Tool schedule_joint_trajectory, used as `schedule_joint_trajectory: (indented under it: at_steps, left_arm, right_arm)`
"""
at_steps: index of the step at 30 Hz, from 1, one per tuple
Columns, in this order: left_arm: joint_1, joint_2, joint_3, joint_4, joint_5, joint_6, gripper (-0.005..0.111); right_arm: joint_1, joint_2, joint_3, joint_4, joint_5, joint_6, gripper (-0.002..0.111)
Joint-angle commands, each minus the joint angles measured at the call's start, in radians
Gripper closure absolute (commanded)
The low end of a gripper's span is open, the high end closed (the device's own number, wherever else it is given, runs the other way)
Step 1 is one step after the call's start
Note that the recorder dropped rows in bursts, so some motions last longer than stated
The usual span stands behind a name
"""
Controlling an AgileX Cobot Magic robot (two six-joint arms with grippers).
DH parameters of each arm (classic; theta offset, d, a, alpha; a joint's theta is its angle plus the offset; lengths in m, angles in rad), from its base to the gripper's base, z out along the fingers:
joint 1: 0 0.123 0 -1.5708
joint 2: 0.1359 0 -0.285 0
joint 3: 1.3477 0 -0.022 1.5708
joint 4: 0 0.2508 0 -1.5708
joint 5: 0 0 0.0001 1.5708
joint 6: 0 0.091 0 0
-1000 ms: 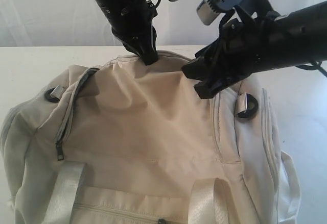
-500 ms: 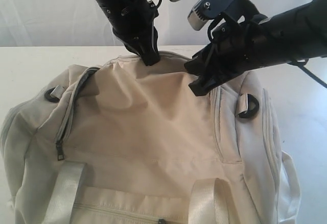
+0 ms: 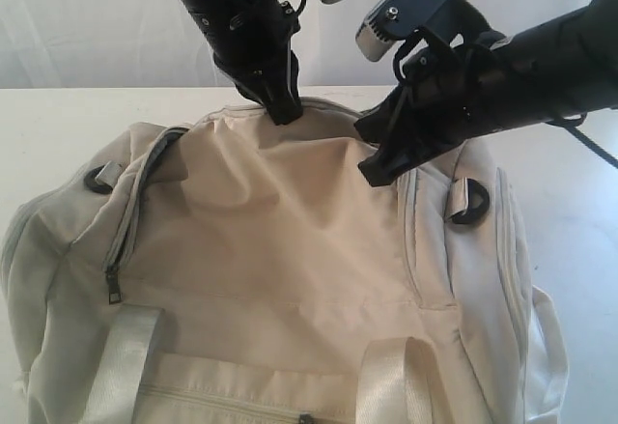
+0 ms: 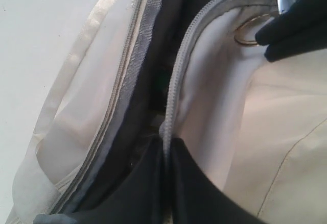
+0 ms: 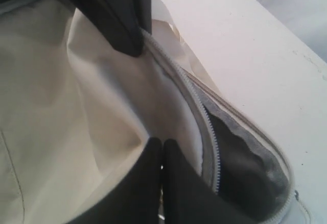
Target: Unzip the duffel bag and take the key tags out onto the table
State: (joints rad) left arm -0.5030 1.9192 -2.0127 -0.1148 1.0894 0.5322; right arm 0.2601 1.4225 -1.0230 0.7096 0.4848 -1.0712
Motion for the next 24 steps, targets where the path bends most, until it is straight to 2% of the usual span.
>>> schedule_joint_trajectory:
  at_steps: [1, 8, 12, 14, 18, 24]
  left_arm:
    - [0.004, -0.011, -0.002, -0.014, 0.026, -0.001, 0.107]
    - [0.004, -0.011, -0.002, -0.014, 0.032, -0.001, 0.107]
    - [0.004, -0.011, -0.002, -0.026, 0.032, -0.001, 0.107]
    - [0.004, -0.011, -0.002, -0.033, 0.032, -0.001, 0.107]
    - [0.004, -0.011, -0.002, -0.033, 0.032, 0.003, 0.107]
    - [0.004, -0.011, -0.002, -0.033, 0.032, 0.015, 0.107]
  right_arm:
    - [-0.001, -0.041, -0.006, -0.022, 0.007, 0.064, 0.108]
    - [-0.001, -0.06, -0.004, -0.137, 0.087, 0.089, 0.108]
    - [-0.001, -0.053, -0.004, -0.169, 0.054, 0.073, 0.106]
    - [-0.001, -0.053, -0.008, -0.169, 0.048, 0.029, 0.099]
    - [-0.001, -0.053, -0.012, -0.169, 0.059, -0.032, 0.075]
    - [-0.001, -0.023, -0.012, -0.169, 0.049, -0.103, 0.073]
